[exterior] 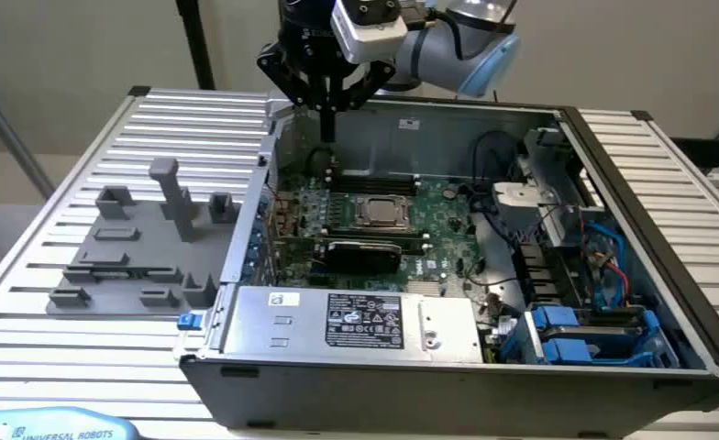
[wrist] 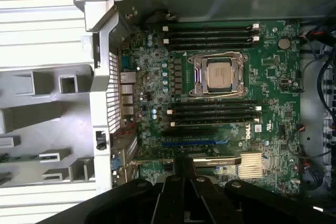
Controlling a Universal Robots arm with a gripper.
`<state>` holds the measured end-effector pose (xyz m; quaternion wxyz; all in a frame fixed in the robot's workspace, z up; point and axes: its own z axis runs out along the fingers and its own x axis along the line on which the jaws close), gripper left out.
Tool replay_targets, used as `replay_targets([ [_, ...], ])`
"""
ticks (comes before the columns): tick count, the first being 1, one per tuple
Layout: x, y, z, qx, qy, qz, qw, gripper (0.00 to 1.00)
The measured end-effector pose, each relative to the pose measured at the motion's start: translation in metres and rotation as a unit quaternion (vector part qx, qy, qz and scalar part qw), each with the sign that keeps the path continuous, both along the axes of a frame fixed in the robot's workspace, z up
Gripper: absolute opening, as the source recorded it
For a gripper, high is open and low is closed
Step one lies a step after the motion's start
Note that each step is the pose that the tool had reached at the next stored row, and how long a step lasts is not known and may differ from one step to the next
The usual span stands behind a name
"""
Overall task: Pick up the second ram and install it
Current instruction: 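Reach for the second ram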
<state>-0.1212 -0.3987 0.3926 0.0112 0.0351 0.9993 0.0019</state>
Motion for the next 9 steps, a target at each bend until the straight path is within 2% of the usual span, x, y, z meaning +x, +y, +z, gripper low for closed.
replay_targets([
  [9, 0.0000, 0.0000, 0.0000, -0.0001, 0.0000, 0.000, 1.0000, 0.11],
])
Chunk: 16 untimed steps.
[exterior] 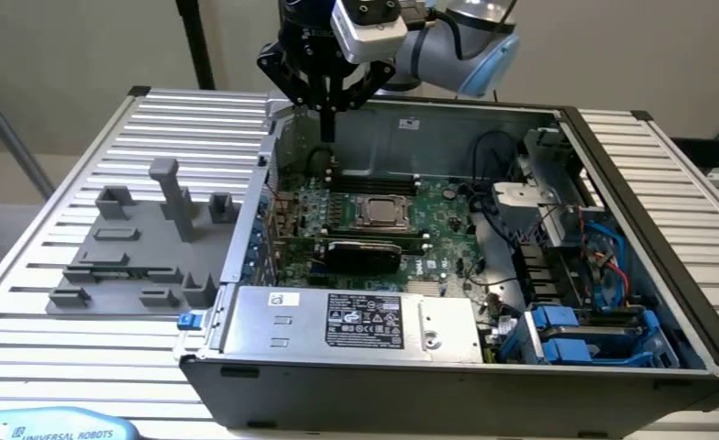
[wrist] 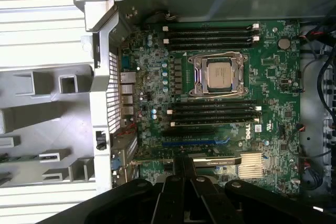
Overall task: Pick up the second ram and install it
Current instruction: 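Reach for the second ram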
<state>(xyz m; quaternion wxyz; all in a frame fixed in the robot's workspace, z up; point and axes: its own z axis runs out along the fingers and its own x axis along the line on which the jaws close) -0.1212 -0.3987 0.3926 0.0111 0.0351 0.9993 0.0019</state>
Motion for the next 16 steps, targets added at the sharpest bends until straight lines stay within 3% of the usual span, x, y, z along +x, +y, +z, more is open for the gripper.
replay_targets([
  [7, -0.005, -0.0001, 0.0000, 0.0000, 0.0000, 0.000, 1.0000, 0.11],
  [16, -0.045, -0.0062, 0.0000, 0.0000, 0.0000, 0.000, 1.0000, 0.11],
])
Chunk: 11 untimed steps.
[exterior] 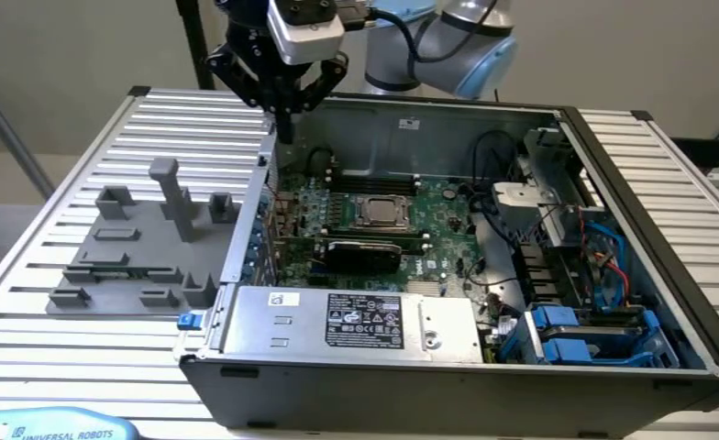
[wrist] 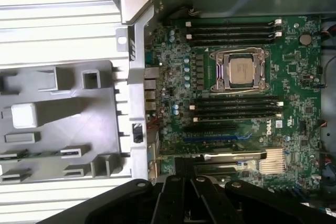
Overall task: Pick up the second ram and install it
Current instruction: 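Reach for the second ram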
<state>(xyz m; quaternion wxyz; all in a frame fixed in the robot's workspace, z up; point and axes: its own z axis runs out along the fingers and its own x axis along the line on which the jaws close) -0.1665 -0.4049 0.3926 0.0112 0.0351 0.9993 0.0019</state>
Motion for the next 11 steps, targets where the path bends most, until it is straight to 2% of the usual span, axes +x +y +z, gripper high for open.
replay_targets([
  [11, -0.050, -0.0070, -0.0010, 0.0000, -0.0005, 0.000, 1.0000, 0.11],
])
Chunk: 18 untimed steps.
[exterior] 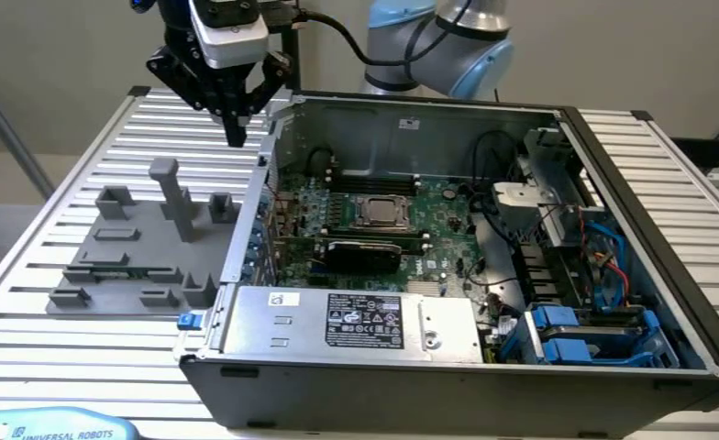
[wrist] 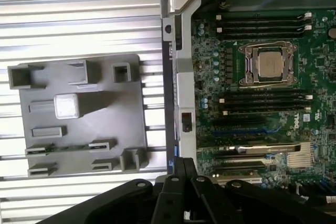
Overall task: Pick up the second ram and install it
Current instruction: 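Reach for the second ram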
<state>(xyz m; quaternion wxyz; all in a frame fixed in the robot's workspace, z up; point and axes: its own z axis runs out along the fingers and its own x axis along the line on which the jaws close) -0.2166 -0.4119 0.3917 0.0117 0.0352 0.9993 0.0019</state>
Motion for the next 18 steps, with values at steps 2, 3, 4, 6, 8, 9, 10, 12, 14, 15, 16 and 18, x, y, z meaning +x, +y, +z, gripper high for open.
replay_targets([
  [2, -0.009, -0.0007, -0.0006, 0.0000, 0.0000, 0.000, 1.0000, 0.11],
  [3, -0.014, -0.0010, -0.0010, -0.0001, 0.0000, 0.000, 1.0000, 0.11],
  [4, -0.018, -0.0012, -0.0016, 0.0000, 0.0000, 0.000, 1.0000, 0.11],
  [6, -0.027, -0.0014, -0.0028, 0.0000, 0.0000, 0.000, 1.0000, 0.11],
  [8, -0.036, -0.0015, -0.0042, 0.0000, 0.0000, 0.000, 1.0000, 0.11],
  [9, -0.041, -0.0015, -0.0050, 0.0000, 0.0000, 0.000, 1.0000, 0.11],
  [10, -0.045, -0.0015, -0.0058, 0.0000, 0.0000, 0.000, 1.0000, 0.11],
  [12, -0.054, -0.0015, -0.0076, 0.0000, 0.0000, 0.000, 1.0000, 0.11],
  [14, -0.064, -0.0015, -0.0094, 0.0000, 0.0000, 0.000, 1.0000, 0.11],
  [15, -0.068, -0.0015, -0.0103, 0.0000, 0.0000, 0.000, 1.0000, 0.11],
  [16, -0.073, -0.0015, -0.0112, -0.0001, 0.0000, 0.000, 1.0000, 0.11],
  [18, -0.082, -0.0015, -0.0131, 0.0000, 0.0000, 0.000, 1.0000, 0.11],
])
